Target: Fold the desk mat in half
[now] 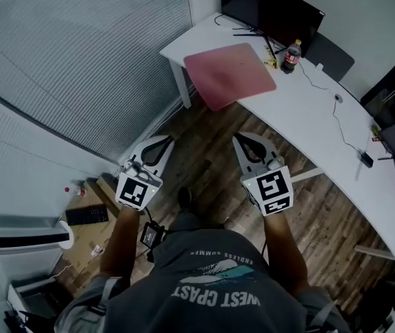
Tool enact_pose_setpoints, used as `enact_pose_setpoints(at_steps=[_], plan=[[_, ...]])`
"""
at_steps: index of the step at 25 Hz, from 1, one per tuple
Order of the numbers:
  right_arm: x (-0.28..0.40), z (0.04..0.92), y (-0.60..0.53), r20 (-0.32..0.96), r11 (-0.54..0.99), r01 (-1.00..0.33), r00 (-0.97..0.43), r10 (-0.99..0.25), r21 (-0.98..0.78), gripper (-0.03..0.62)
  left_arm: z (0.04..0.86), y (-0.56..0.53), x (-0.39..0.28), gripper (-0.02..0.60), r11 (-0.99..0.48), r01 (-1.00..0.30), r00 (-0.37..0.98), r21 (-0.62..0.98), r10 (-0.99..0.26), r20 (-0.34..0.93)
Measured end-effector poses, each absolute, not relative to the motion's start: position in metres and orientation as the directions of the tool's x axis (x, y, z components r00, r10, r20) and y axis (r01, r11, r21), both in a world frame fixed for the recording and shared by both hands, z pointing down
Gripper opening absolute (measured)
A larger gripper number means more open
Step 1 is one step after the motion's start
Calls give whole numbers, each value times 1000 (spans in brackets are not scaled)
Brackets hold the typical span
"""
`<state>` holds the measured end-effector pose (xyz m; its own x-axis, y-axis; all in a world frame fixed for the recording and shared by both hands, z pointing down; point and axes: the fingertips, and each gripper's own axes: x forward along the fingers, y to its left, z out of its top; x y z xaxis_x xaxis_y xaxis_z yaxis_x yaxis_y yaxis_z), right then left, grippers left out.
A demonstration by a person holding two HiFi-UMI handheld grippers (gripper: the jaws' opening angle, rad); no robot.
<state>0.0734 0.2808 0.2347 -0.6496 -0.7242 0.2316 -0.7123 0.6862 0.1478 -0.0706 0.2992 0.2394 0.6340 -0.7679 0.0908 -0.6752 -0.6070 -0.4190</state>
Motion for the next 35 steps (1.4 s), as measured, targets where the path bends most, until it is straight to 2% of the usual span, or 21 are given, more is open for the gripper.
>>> enact_pose_setpoints(at_steps=[13, 35], plan=[[79, 230, 193, 258, 520, -835, -470, -844, 179, 26, 238, 171, -60, 23, -738, -533, 792, -415, -607, 62], [55, 237, 103, 302, 392, -901, -328, -895, 183, 26, 249, 60, -80, 23, -827, -394, 882, -400, -463, 90]])
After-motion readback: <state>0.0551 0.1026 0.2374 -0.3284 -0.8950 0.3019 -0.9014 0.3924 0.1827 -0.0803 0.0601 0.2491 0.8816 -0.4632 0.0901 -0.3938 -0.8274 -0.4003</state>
